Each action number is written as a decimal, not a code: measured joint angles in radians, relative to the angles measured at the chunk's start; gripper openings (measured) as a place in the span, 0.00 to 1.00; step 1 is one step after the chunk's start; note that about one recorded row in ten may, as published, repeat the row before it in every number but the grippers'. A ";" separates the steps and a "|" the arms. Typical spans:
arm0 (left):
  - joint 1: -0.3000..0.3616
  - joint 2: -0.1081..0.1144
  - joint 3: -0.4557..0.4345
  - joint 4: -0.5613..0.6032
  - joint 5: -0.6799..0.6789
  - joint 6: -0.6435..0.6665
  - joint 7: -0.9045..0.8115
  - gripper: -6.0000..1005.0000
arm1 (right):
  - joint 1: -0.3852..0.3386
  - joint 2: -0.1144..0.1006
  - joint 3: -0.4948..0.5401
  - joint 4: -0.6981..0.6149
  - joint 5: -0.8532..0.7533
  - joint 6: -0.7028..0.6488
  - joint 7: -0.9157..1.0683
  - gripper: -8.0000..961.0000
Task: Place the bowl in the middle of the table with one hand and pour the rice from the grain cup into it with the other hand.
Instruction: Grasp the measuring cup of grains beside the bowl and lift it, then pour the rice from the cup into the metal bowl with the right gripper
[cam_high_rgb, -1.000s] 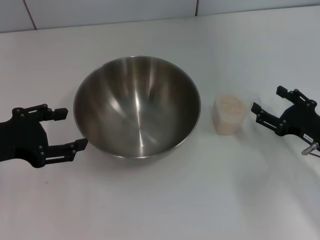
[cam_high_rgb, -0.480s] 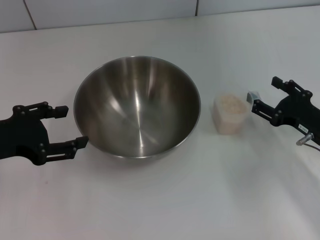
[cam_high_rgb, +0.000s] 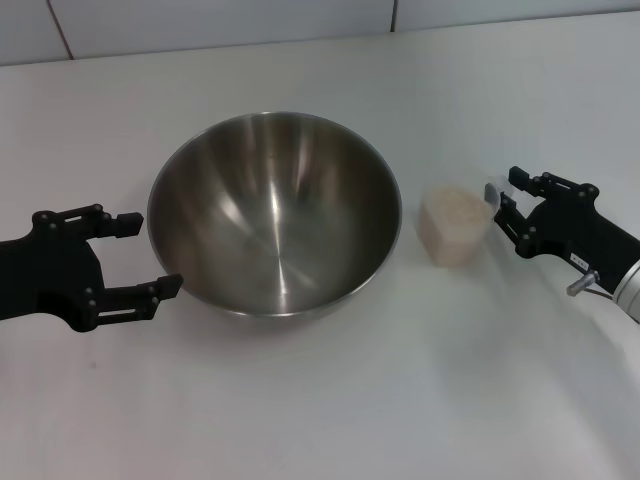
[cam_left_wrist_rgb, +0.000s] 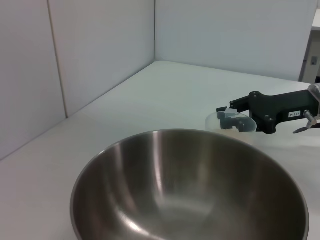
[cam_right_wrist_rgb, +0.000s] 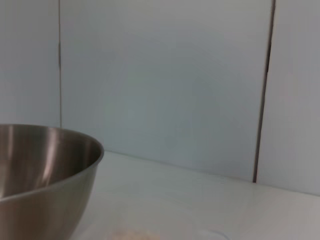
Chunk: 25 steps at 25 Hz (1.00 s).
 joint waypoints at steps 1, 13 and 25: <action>0.000 0.000 0.000 0.000 0.000 0.000 0.000 0.81 | 0.001 0.000 0.005 0.003 0.000 -0.002 -0.004 0.56; -0.002 0.000 0.015 0.000 0.004 0.001 0.004 0.81 | 0.002 -0.002 0.013 0.005 0.000 -0.007 -0.007 0.04; -0.008 0.000 0.015 0.000 0.004 -0.001 0.006 0.80 | 0.020 -0.001 0.228 0.049 0.000 -0.335 -0.156 0.02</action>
